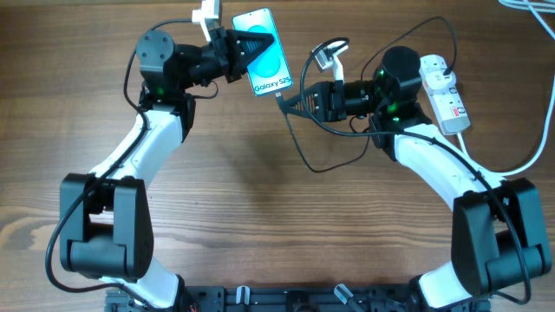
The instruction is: Plug charger to phone and switch on socket
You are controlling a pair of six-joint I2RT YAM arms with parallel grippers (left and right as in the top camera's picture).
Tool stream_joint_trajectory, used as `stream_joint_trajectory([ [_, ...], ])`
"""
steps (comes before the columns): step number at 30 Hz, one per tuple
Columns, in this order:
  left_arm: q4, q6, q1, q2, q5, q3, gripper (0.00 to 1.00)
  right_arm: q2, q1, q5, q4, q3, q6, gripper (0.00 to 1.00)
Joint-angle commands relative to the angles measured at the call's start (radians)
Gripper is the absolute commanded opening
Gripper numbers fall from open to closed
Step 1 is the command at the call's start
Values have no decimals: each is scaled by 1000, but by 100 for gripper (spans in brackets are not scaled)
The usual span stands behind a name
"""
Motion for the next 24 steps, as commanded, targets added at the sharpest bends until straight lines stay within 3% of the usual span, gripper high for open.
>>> stream_joint_trajectory([
  [1, 11, 6, -13, -17, 2, 11, 4, -6, 1, 29, 3, 5, -32, 4],
  [18, 11, 10, -14, -17, -10, 11, 4, -6, 1, 80, -50, 5, -24, 4],
  [24, 11, 40, -14, -17, -22, 11, 5, -6, 1, -11, -50, 5, -21, 4],
])
